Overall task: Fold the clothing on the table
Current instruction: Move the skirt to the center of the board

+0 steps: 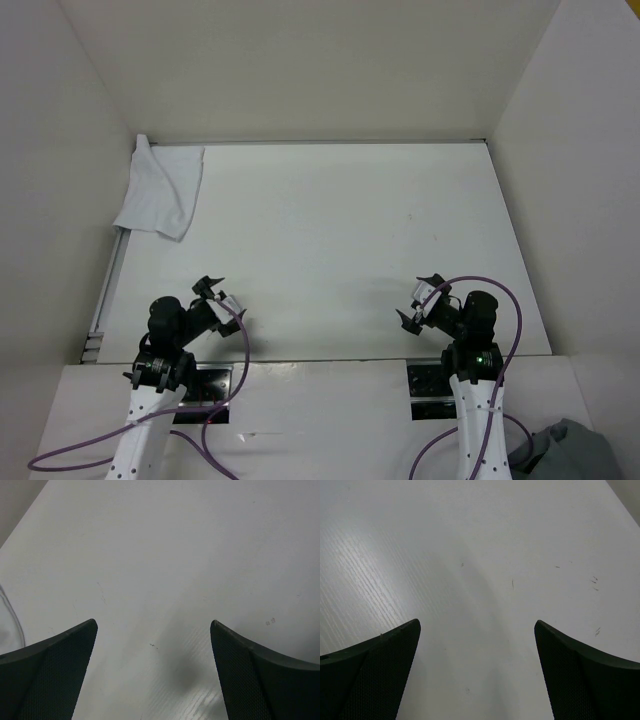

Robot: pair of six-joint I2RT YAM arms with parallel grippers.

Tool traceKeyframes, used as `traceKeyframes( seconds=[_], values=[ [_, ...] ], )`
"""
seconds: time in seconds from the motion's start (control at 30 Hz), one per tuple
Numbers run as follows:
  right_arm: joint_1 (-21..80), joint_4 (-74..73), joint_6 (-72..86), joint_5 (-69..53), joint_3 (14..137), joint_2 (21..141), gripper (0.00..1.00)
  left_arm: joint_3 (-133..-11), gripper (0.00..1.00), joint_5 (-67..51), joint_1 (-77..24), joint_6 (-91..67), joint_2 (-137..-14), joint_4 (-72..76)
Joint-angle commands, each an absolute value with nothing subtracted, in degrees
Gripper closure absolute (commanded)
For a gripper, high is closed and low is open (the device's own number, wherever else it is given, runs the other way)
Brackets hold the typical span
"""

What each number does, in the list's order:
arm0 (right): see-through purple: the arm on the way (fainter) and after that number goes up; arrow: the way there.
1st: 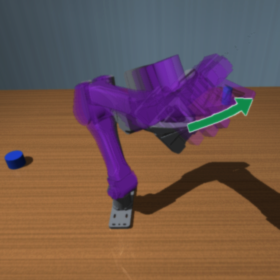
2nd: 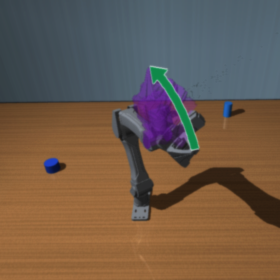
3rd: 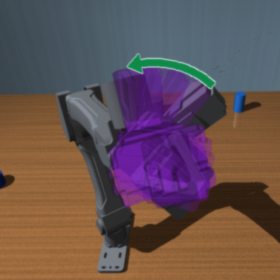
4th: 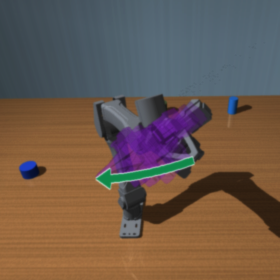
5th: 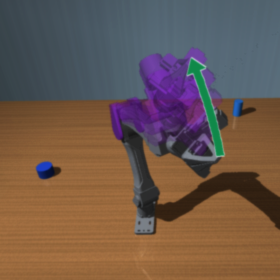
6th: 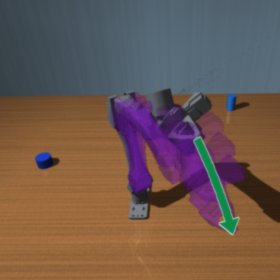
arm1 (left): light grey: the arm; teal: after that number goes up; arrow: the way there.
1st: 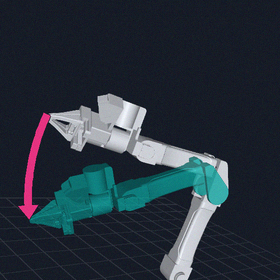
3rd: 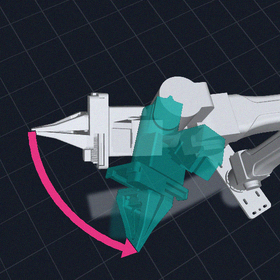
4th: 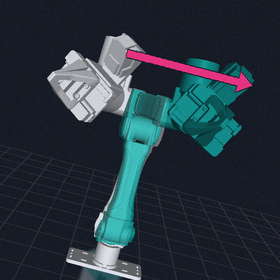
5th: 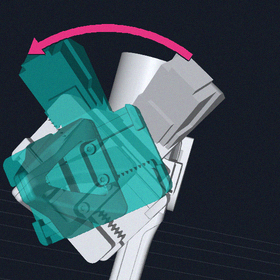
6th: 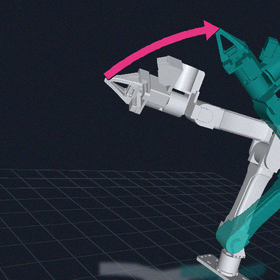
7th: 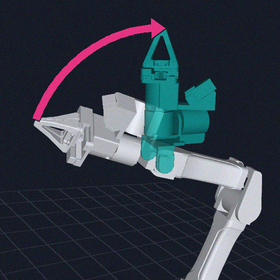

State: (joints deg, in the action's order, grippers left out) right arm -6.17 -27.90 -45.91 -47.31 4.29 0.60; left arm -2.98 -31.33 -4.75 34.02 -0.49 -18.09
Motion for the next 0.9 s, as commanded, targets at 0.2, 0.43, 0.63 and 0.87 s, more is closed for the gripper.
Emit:
traceKeyframes(
  seconds=[0.2, 0.43, 0.63, 0.87],
  values=[
    [-5.6, -26.9, -46.2, -47.4, 6.9, -4.2, 0.01, -2.3, 0.0, -30.1, -4.3, 29.2, 6.3, -15.7],
    [-5.6, -26.4, -45.6, -47.4, 6.3, -4.2, 0.01, -1.2, 0.0, -31.4, -4.3, 29.0, 6.3, -12.2],
    [-5.1, -26.1, -50.5, -47.4, 6.3, -4.2, 0.01, -3.6, 0.0, -33.6, -4.3, 22.8, 6.3, -7.0],
    [-5.1, -20.0, -46.1, -45.4, 9.2, -4.2, 0.01, -3.1, 0.0, -35.8, -8.3, 18.3, 6.3, -0.7]
  ],
)
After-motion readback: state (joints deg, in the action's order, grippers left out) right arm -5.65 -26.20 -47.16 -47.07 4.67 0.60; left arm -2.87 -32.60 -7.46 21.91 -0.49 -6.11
